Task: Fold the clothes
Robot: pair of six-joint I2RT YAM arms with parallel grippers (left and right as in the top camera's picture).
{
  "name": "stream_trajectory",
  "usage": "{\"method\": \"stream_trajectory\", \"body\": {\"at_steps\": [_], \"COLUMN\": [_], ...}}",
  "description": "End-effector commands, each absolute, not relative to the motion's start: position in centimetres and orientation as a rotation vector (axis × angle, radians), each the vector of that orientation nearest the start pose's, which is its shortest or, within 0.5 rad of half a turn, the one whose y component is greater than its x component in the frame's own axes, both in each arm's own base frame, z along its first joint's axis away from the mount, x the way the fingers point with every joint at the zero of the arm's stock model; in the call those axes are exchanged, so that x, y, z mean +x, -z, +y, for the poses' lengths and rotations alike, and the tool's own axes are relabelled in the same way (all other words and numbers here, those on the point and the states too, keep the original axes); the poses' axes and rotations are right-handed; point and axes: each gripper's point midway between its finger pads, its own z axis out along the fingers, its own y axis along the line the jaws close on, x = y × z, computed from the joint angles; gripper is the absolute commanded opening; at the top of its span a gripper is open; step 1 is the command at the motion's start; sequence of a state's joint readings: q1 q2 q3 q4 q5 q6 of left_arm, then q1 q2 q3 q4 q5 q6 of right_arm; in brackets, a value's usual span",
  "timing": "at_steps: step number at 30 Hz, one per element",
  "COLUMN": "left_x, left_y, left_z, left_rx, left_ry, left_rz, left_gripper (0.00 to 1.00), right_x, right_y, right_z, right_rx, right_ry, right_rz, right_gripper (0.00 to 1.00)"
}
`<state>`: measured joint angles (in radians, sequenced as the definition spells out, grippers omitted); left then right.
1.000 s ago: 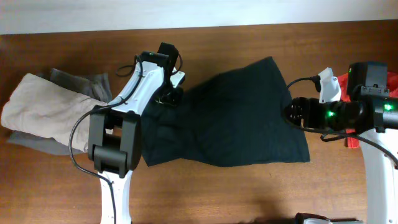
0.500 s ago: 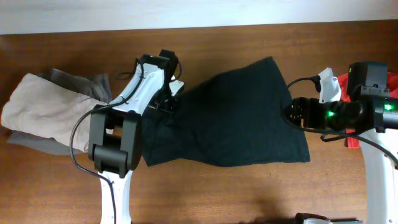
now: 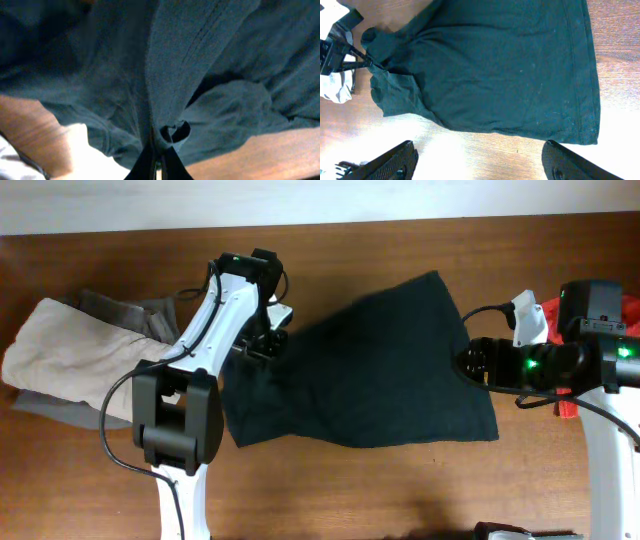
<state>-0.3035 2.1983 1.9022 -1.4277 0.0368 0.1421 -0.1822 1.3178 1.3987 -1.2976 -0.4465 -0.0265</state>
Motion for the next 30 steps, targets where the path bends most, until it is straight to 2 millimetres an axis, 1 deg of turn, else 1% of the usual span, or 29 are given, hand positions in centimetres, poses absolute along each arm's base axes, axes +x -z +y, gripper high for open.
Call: {"method": "stream_trajectory", "body": {"at_steps": [1,3,4,7,9,12,14,17,26,27,29,30], "left_x": [37.0,36.9,36.9,36.9,37.1,38.6,40.1,41.0,41.2,41.3,41.4,41.5], "left_y": [-8.4,-8.5,-8.4,-8.4,-8.4,-8.3,-7.9,-6.9,-3.0,-2.2,-1.3,-1.0], "left_z": [-12.4,-12.5,-12.7,-12.8,-12.8,-13.5,-14.6,-14.9,-15.4,-15.4,-15.4,-15.4], "left_rx": [0.742,0.741,0.74,0.739,0.738,0.726,0.716,0.714,0.735,0.753,0.796,0.801], "left_ry": [0.064,0.081,0.092,0.102,0.102,0.127,0.184,0.185,0.181,0.181,0.181,0.181], "left_rz": [3.187,3.187,3.186,3.184,3.176,3.111,3.048,3.025,3.067,3.071,3.065,3.066], "left_gripper": [0.13,0.17,0.22,0.32,0.36,0.39,0.39,0.39,0.39,0.39,0.38,0.3], "right_x": [28.1,28.1,28.1,28.1,28.1,28.1,28.1,28.1,28.1,28.1,28.1,28.1], "right_y": [-23.4,-23.4,-23.4,-23.4,-23.4,-23.4,-23.4,-23.4,-23.4,-23.4,-23.4,-23.4], "right_z": [2.7,2.7,2.7,2.7,2.7,2.7,2.7,2.7,2.7,2.7,2.7,2.7], "right_rx": [0.084,0.085,0.084,0.085,0.084,0.085,0.084,0.084,0.084,0.084,0.084,0.084], "right_ry": [-0.575,-0.575,-0.575,-0.575,-0.575,-0.575,-0.574,-0.575,-0.575,-0.575,-0.575,-0.575], "right_rz": [2.691,2.691,2.691,2.691,2.691,2.691,2.688,2.688,2.688,2.688,2.688,2.688], "right_gripper": [0.84,0.84,0.84,0.84,0.84,0.84,0.85,0.84,0.84,0.84,0.84,0.84]}}
